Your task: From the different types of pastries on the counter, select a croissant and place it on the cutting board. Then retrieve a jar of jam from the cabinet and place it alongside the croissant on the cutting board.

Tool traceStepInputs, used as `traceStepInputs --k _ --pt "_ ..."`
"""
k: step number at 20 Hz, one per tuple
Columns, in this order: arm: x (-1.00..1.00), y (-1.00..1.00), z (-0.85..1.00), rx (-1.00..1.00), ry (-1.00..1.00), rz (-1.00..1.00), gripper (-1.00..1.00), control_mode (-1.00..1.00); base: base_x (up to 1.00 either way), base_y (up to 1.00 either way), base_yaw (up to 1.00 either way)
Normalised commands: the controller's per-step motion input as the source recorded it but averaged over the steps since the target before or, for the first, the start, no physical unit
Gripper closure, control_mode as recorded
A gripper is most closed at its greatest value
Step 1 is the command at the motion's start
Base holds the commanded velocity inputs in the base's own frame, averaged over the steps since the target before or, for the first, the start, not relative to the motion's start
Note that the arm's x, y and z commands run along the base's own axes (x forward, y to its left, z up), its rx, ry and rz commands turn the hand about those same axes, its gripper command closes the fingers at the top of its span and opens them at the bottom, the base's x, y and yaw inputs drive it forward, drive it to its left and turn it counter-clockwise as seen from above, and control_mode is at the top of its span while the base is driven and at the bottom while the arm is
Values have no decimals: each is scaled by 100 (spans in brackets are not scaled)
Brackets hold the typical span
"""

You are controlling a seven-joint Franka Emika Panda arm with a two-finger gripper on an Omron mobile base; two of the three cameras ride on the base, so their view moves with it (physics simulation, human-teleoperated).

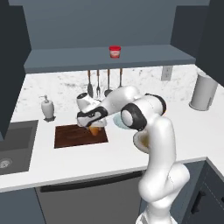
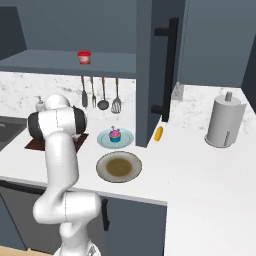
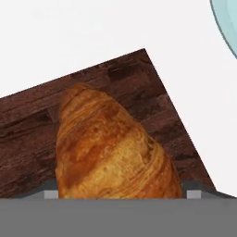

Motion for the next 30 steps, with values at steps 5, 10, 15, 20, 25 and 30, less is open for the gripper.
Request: traceStepInputs --k 5,10,15,20,25,30 --pt "-100 -5 -100 16 -60 0 -100 -100 0 0 0" --pt "-80 0 -92 8 -40 0 -100 -100 0 0 0" --pt "-13 14 -33 0 -7 0 -100 -100 0 0 0" --pt "-17 1 0 1 0 0 -100 -100 0 0 0" --pt "-58 0 46 5 -3 0 -100 -100 0 0 0" --pt "-54 0 93 1 -12 0 -100 -100 0 0 0"
